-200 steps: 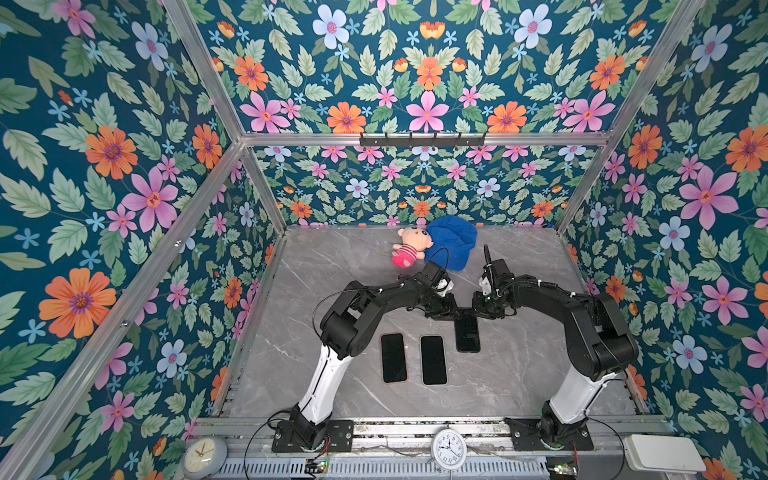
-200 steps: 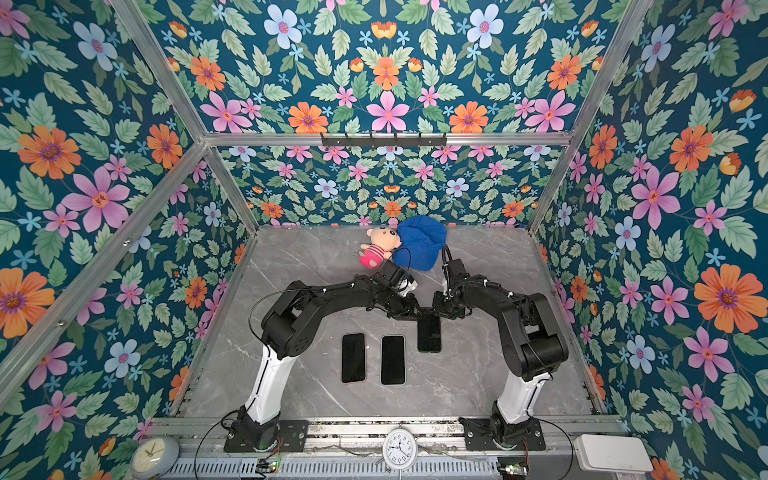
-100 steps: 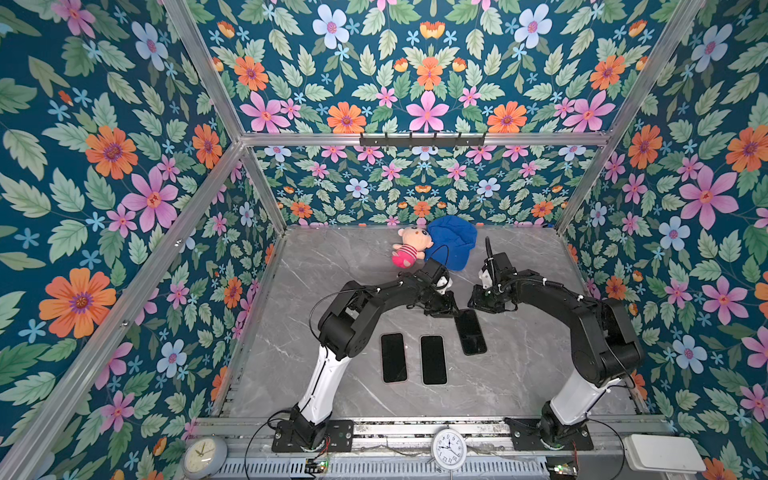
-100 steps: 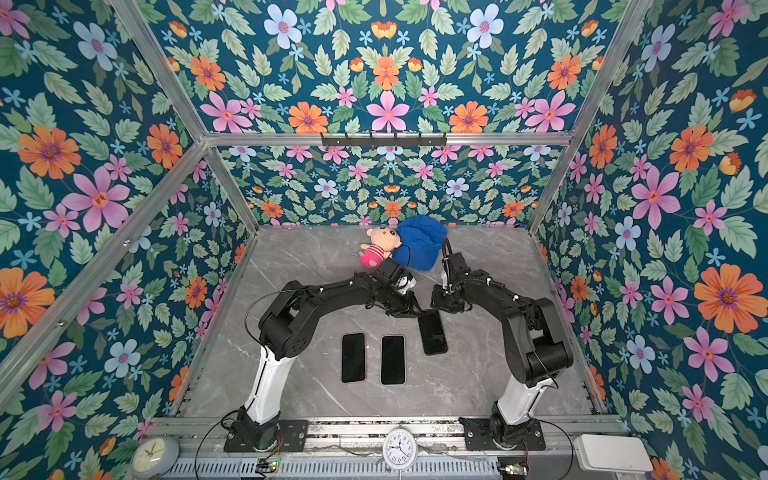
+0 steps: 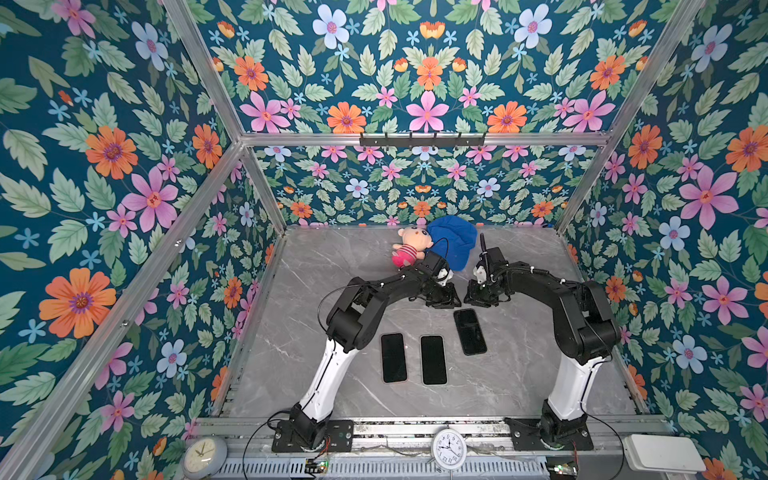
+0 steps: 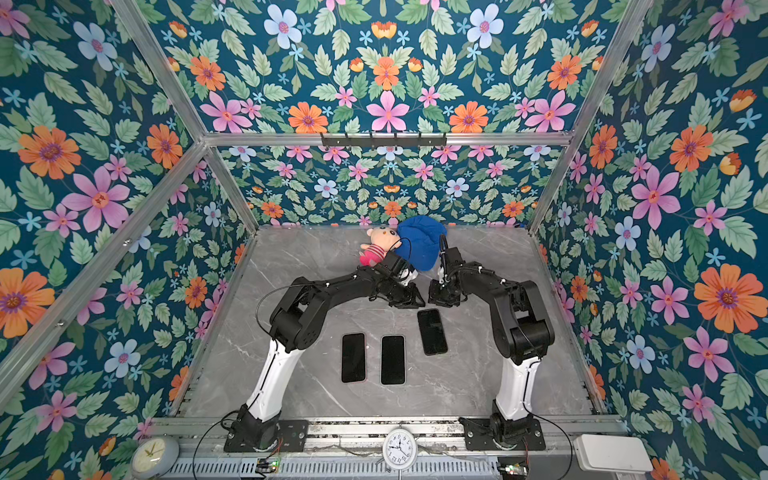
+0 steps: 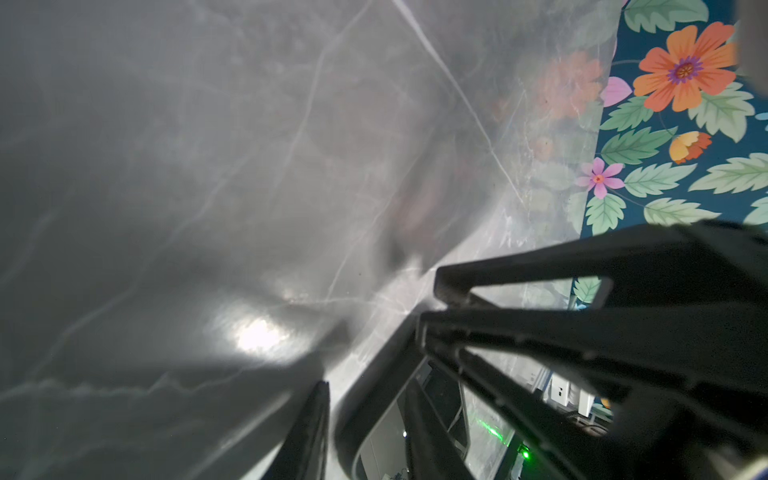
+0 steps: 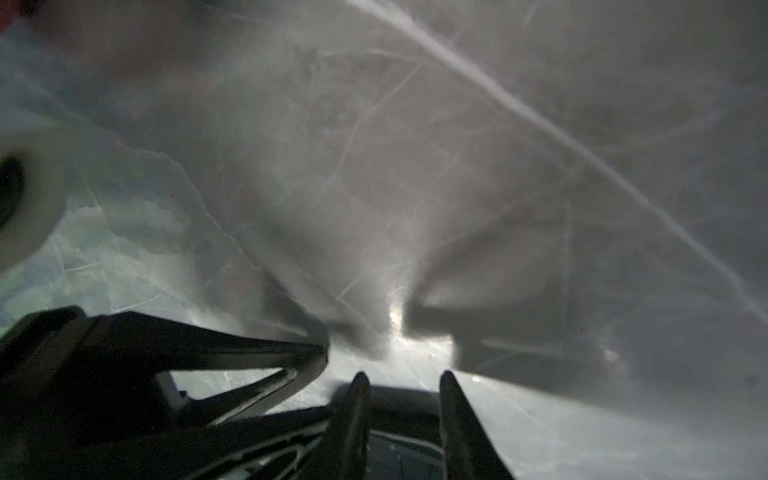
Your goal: Put the phone into the phone case
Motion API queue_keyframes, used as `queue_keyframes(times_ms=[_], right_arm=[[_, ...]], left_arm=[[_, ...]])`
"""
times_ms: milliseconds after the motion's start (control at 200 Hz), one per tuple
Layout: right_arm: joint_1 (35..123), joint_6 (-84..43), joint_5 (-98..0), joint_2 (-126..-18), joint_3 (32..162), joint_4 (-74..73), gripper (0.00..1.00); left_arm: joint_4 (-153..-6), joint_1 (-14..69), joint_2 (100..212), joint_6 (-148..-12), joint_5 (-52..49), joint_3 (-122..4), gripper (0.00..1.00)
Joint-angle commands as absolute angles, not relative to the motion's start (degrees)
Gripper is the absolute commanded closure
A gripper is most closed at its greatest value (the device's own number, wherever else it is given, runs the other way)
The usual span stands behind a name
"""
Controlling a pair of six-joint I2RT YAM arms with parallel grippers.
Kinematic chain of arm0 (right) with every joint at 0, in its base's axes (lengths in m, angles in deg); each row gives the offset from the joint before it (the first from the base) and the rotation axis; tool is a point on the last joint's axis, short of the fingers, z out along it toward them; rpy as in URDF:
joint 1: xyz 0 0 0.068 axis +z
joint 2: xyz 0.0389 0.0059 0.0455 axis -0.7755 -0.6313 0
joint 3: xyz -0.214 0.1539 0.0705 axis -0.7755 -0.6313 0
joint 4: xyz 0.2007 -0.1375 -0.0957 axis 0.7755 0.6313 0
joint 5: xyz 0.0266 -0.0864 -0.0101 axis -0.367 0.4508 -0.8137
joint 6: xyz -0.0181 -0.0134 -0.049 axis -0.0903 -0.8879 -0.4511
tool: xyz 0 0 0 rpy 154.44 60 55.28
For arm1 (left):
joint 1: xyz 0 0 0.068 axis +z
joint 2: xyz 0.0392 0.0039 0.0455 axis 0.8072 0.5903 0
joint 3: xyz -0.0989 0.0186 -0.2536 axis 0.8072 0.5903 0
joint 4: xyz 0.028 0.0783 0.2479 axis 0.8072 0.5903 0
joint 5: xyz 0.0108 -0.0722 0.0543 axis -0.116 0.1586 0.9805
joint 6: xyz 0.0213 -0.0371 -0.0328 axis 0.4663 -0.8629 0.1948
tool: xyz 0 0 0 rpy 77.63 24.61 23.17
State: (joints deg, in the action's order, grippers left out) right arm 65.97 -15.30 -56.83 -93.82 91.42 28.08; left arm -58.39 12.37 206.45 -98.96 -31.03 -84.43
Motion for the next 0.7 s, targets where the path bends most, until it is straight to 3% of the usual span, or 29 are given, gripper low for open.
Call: queue_keyframes(times_ms=[0, 695], right_arm=[[65.9, -15.8, -58.0, -93.1, 89.9, 29.3, 0.74], [65.9, -13.3, -57.7, -82.7, 75.3, 27.8, 0.79]], left_arm=[[-59.4, 11.9, 206.2, -98.3, -32.2, -83.6, 0.67], [-64.6, 7.2, 203.6, -101.1, -33.3, -76.4, 0.69]])
